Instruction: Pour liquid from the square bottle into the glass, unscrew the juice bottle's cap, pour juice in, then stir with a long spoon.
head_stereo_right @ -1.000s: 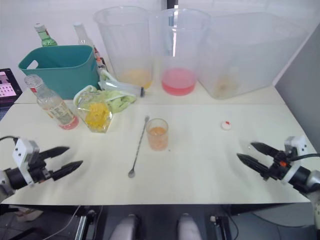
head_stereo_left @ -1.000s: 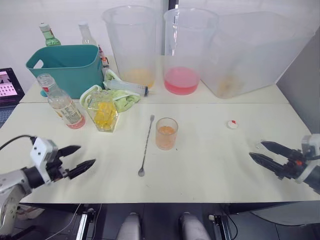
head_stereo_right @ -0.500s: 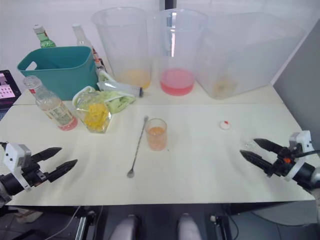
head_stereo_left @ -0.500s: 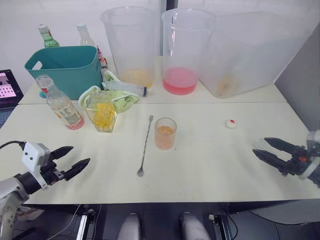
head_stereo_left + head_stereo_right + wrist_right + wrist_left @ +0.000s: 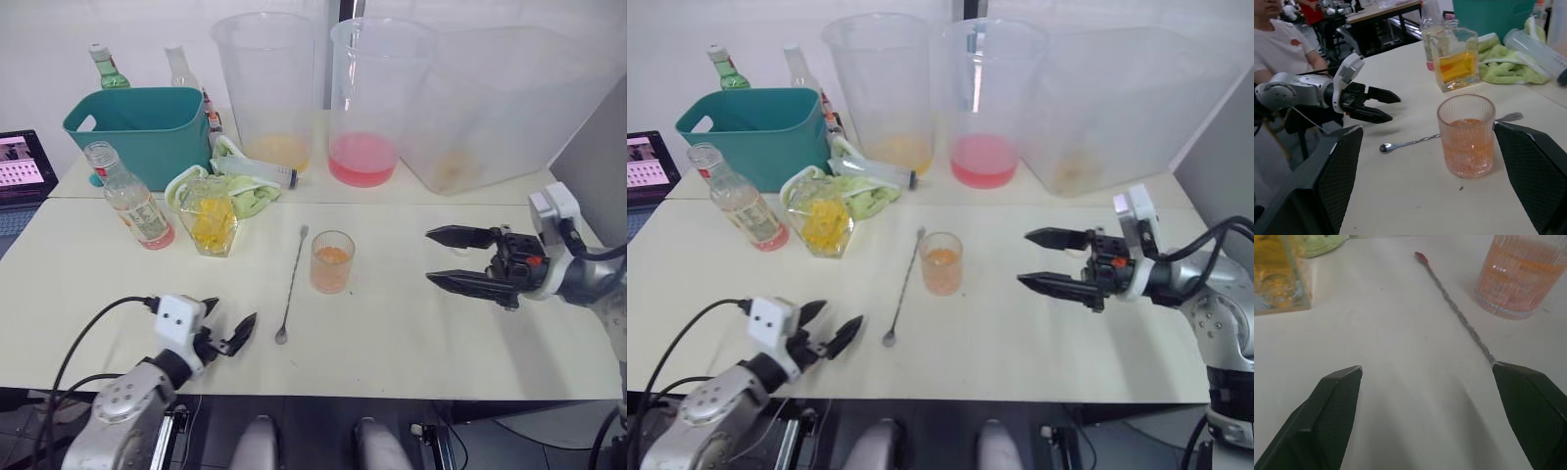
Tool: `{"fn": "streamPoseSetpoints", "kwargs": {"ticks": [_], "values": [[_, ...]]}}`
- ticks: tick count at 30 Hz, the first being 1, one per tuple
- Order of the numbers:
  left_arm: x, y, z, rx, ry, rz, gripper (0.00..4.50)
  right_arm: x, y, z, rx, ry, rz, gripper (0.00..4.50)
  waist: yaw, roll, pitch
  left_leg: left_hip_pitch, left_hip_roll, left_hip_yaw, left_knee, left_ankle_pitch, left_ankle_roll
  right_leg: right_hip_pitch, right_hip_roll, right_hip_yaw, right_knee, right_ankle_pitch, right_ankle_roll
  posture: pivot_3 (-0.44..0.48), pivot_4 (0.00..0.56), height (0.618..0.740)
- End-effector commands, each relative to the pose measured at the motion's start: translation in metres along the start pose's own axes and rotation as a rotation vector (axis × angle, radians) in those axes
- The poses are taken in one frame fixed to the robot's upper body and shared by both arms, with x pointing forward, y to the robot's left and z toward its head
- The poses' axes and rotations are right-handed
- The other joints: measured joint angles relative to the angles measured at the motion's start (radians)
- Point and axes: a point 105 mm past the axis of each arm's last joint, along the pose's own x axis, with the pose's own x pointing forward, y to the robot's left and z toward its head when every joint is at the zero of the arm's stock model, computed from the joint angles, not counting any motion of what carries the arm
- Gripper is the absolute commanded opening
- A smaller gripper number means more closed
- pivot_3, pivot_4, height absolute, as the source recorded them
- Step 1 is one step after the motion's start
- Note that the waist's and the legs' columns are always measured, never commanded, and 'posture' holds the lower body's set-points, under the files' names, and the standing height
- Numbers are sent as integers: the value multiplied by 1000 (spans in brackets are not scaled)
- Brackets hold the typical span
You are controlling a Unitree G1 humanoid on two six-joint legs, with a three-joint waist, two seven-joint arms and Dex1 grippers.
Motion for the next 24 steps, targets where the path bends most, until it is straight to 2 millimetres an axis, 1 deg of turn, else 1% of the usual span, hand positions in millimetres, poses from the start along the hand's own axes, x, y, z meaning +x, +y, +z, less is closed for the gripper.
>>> {"fn": "streamPoseSetpoints", "kwargs": {"ticks": [1,3,5,8,11,14,17,19,21,24], "values": [[14,-15,12,-1,-29,26,4475,6,6,12,-53,17,50,4500,2,0,0,0,0,0,0,0,0,0,0,0,0,0,0,0,150,733],[30,-24,10,-6,-9,33,4475,10,8,11,-61,36,76,4500,6,0,0,0,0,0,0,0,0,0,0,0,0,0,0,0,150,733],[42,-27,3,16,36,61,4475,12,8,9,-58,43,88,4500,7,0,0,-1,0,0,1,0,0,0,0,0,0,0,0,0,150,733],[52,-33,-3,18,68,51,4475,13,7,8,-54,40,85,4500,2,0,0,0,0,0,1,0,0,0,0,0,0,0,0,0,150,733],[63,-35,-10,34,109,43,4475,10,5,6,-42,30,65,4500,4,0,-1,0,0,0,1,0,0,-1,0,0,1,0,0,0,150,733],[69,-31,-14,39,135,63,4475,9,6,1,-48,52,60,4500,8,0,-1,0,-1,0,1,0,0,0,0,0,0,0,0,0,150,733],[70,-31,-16,16,154,74,3640,7,7,1,-47,47,54,4500,8,0,-1,0,-1,0,1,0,0,0,0,0,0,0,0,0,150,733],[68,-25,-18,38,169,99,2976,6,8,-1,-44,47,43,4500,7,1,-1,1,-1,0,1,0,0,0,0,0,1,0,0,0,150,733],[66,-19,-16,106,156,105,2291,5,8,-4,-45,55,40,4500,6,1,-1,1,-1,0,1,0,0,0,0,0,1,0,0,0,150,733],[63,-11,-13,117,141,121,1306,6,5,-5,-68,52,19,4500,1,1,-1,1,-1,0,1,0,0,0,0,0,1,0,0,0,150,733]]}}
